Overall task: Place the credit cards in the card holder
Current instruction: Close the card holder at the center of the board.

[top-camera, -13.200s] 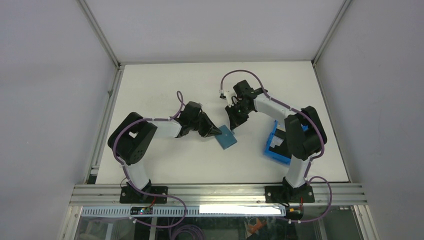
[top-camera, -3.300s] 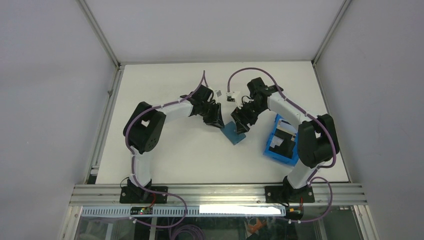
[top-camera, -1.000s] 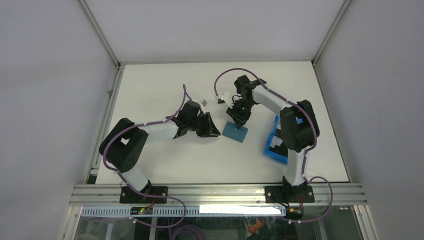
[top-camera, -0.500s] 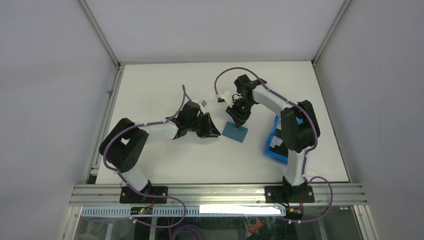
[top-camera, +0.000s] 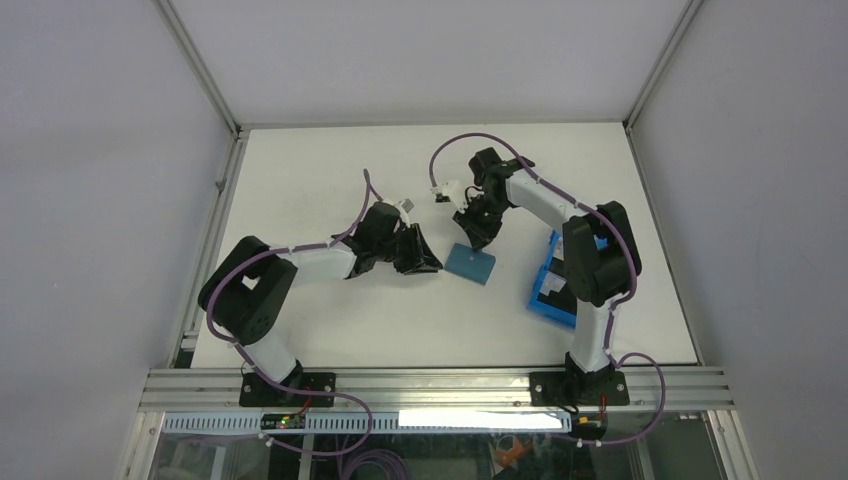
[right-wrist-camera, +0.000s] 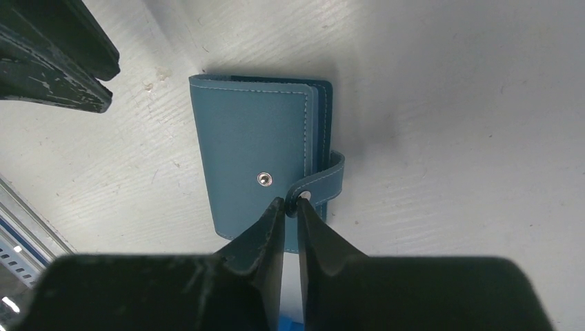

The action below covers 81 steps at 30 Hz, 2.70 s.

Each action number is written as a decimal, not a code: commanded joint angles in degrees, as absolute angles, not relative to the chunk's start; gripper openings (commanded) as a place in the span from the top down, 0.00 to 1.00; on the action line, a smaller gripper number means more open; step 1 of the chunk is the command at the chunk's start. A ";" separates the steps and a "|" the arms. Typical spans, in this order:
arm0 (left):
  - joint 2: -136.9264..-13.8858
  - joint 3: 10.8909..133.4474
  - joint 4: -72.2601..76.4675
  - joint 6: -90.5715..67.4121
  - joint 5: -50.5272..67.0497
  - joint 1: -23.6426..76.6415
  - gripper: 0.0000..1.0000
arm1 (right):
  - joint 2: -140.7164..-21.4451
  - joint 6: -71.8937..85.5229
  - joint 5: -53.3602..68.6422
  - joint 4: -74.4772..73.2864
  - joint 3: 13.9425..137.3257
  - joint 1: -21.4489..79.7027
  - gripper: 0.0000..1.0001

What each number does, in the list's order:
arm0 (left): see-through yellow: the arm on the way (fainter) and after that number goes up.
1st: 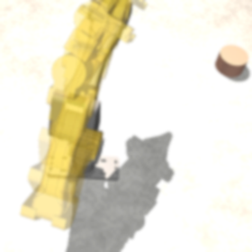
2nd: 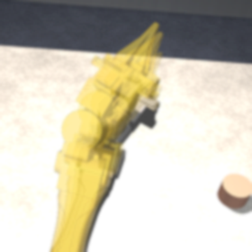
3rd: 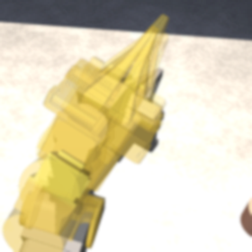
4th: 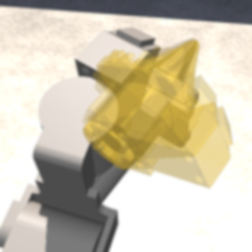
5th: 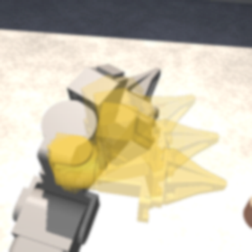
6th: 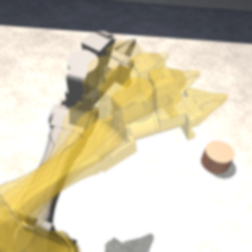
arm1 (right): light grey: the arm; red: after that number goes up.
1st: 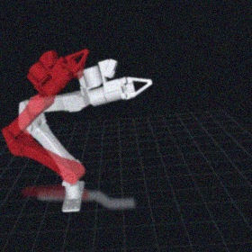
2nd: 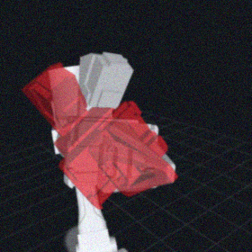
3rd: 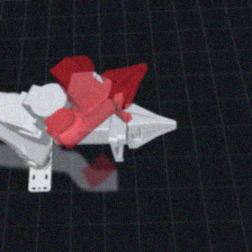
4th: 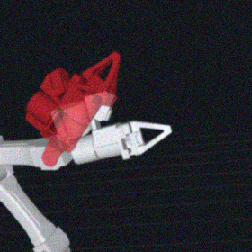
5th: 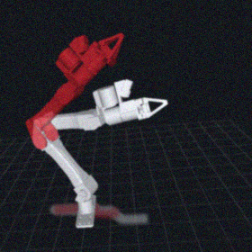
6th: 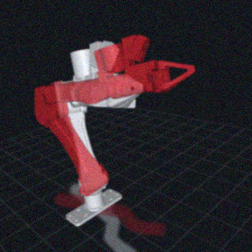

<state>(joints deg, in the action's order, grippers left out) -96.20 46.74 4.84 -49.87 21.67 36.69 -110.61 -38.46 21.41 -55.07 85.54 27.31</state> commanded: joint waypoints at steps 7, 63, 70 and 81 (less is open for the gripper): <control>-96.61 47.61 8.91 -51.08 24.02 36.73 0.76 | -108.34 -38.11 22.05 -55.36 88.17 27.46 1.00; -114.86 56.53 15.05 -62.92 25.42 39.81 0.99 | -104.39 -37.52 20.95 -49.19 77.44 29.44 1.00; -114.95 56.04 15.96 -63.29 25.51 39.81 0.99 | -104.22 -37.91 21.79 -49.69 77.08 30.17 1.00; -115.12 55.70 16.55 -63.54 25.60 39.81 0.99 | -104.99 -38.03 18.41 -50.00 76.60 30.41 1.00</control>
